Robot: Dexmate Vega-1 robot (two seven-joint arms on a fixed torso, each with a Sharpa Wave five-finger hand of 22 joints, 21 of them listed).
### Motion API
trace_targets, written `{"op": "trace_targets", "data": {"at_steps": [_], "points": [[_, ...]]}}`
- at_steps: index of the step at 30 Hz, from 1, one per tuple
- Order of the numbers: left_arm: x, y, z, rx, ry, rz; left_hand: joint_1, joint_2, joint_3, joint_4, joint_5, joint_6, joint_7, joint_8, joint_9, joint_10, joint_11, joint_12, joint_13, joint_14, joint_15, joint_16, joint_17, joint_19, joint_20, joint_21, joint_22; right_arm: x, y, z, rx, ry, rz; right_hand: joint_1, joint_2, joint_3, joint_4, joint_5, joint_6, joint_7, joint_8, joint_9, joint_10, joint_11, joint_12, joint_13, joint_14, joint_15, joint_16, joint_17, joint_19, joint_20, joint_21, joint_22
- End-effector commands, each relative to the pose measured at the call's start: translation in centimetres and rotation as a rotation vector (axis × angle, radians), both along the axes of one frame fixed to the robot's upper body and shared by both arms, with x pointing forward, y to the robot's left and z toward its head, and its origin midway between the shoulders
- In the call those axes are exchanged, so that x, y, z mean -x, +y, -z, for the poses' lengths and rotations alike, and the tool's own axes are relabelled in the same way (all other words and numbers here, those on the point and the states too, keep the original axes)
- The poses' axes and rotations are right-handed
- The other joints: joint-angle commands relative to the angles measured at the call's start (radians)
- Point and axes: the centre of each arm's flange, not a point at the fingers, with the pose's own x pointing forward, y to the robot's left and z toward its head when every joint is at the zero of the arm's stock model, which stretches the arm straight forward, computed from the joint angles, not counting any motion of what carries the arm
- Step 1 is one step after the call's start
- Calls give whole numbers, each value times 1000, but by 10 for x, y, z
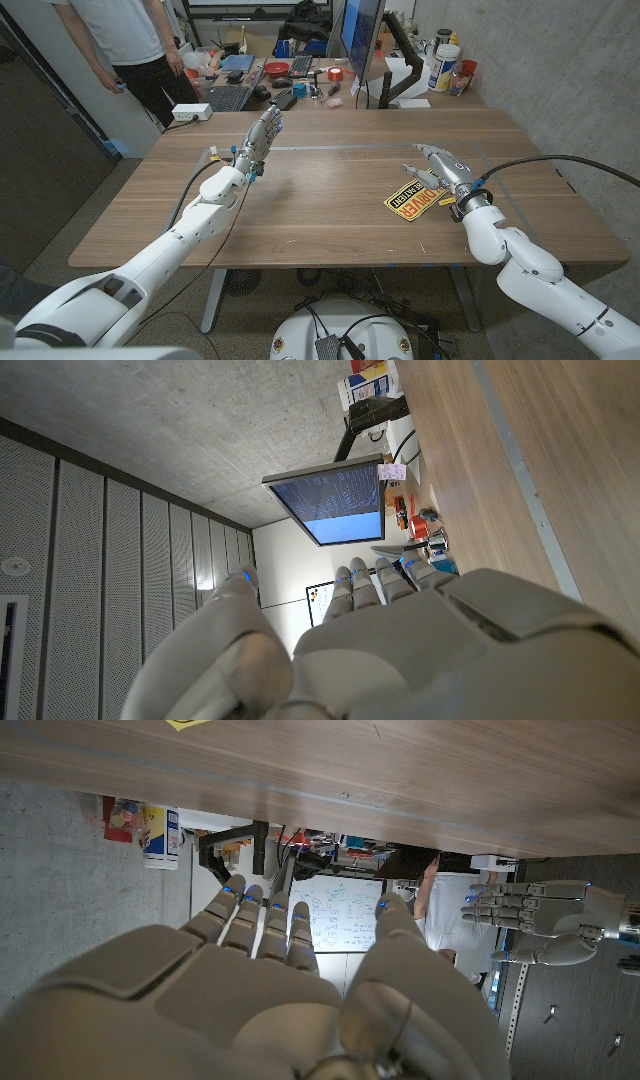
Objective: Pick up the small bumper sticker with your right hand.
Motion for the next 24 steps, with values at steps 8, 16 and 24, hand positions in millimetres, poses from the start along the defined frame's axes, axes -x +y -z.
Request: {"op": "trace_targets", "data": {"at_steps": [8, 16, 24], "points": [[3, -2, -5, -14, -11, -1, 8, 3, -5, 2, -2, 9, -2, 2, 5, 2, -12, 4, -1, -1, -6, 3, 2, -4, -9, -9, 4, 5, 7, -5, 52, 59, 107, 10, -22, -12, -2, 0, 8, -9, 3, 2, 10, 6, 2, 2, 40, 32, 9, 1, 39, 110, -11, 8], [3, -1, -5, -10, -7, -3, 8, 4, -6, 2, -2, 11, -2, 2, 5, 0, -7, 3, -2, 0, -7, 3, 2, -5, -6, -12, 4, 4, 12, -8, 76, 107, 144, 1, -31, -20, 3, -1, -6, -16, -2, 2, 7, 9, -1, 2, 53, 37, 10, 2, 49, 138, -15, 10], [2, -2, -6, -7, -9, 1, 8, 5, -7, 2, -3, 11, -1, 1, 5, 2, -9, 4, -2, -1, -6, 2, 2, -4, -6, -14, 4, 1, 17, -11, 97, 140, 159, -2, -37, -24, 5, 0, -16, -8, -4, 2, -4, 17, -5, 2, 51, 43, 6, 2, 53, 147, -19, 10]]}}
